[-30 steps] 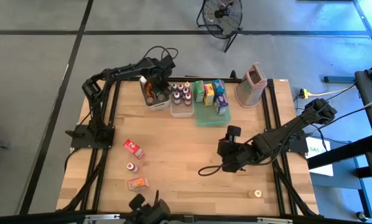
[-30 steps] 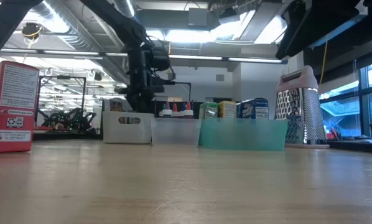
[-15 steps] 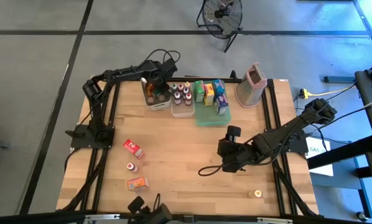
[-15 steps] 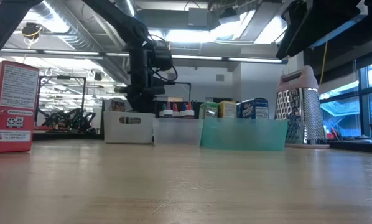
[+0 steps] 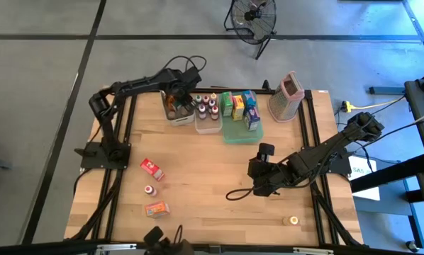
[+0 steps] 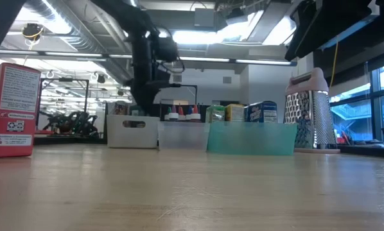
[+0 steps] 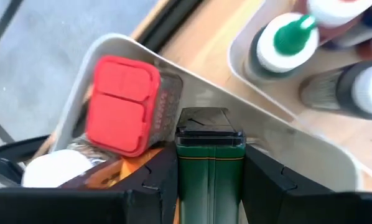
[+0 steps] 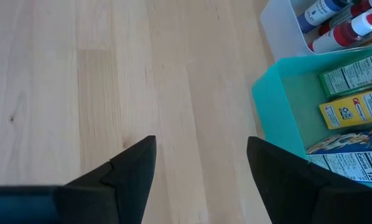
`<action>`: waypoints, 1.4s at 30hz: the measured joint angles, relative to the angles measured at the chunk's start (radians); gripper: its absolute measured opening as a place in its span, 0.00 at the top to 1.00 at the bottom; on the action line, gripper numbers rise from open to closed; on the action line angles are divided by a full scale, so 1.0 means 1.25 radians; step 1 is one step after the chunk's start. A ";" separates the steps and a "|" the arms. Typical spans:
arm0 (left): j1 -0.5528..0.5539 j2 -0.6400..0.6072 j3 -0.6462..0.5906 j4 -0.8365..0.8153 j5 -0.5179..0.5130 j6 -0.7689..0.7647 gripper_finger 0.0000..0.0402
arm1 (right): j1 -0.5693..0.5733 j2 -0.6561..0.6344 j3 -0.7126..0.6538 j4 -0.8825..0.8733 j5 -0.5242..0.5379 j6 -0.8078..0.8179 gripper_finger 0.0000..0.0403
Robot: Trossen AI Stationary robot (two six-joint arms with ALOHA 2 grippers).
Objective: Pick & Place Kitchen Items
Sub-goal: Put the black seasoning can into the gray bin
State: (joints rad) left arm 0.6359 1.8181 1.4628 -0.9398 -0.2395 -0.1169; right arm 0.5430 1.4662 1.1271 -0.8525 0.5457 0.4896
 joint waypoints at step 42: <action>-0.078 -0.375 -0.736 1.126 -0.134 0.016 0.68 | 0.008 0.000 0.000 0.021 0.003 -0.021 0.37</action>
State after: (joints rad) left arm 0.5381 1.3491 0.5433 0.4671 -0.4067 -0.0965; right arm 0.5526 1.4662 1.1275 -0.8265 0.5489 0.4633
